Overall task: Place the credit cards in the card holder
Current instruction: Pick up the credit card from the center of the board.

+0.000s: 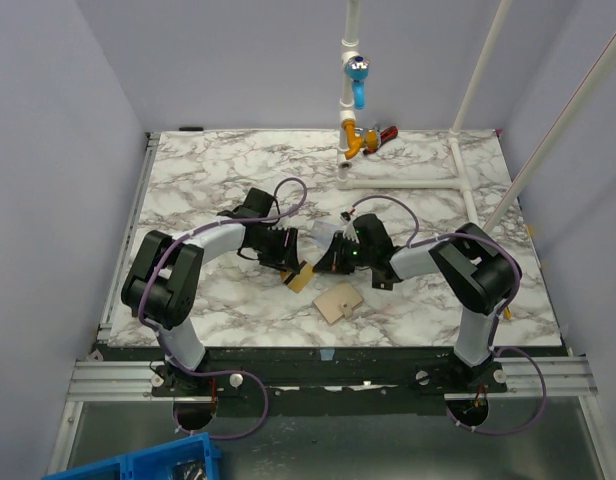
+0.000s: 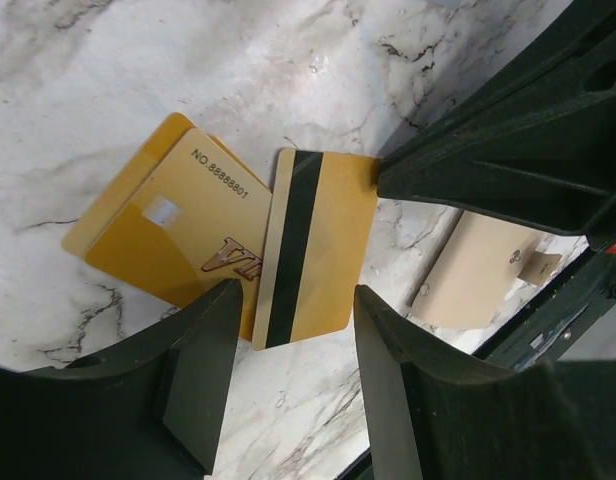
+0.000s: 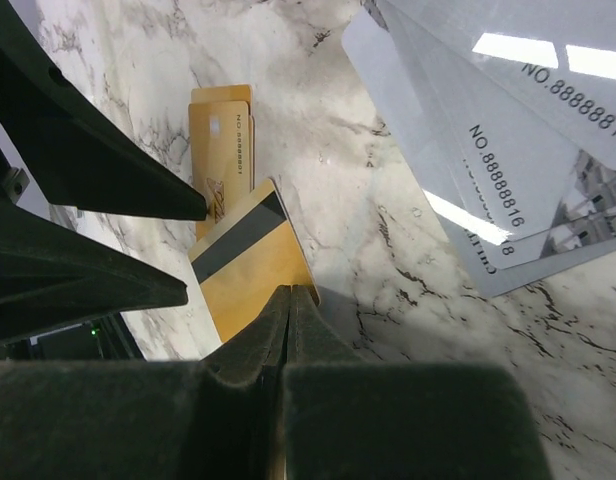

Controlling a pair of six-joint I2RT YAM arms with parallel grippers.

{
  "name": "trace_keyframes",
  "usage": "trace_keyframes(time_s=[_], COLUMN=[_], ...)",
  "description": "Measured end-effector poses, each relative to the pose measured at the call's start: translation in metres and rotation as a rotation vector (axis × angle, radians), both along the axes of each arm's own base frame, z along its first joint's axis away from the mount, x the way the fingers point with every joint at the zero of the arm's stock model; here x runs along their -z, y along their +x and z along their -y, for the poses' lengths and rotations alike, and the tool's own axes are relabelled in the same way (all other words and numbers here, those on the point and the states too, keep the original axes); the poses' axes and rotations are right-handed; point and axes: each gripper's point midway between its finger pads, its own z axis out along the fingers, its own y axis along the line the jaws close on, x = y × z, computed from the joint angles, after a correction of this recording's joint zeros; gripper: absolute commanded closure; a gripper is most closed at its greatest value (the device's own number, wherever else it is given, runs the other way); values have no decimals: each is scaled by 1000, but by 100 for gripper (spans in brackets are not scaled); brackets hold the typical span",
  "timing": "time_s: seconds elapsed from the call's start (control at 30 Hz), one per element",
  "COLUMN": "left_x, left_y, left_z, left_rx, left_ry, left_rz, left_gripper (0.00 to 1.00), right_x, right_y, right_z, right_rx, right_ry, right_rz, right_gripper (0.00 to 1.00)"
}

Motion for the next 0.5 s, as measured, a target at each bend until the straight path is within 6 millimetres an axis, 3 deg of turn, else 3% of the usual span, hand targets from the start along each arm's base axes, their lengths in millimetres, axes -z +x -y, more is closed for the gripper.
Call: trace_keyframes(time_s=[0.5], left_x=[1], left_y=[-8], left_z=[2], left_rx=[15], left_ry=[3], left_rz=[-14], left_gripper=[52], right_x=[3], right_y=[-9], right_z=[-10], right_rx=[-31], right_ry=[6], right_rz=[6], right_gripper=[99])
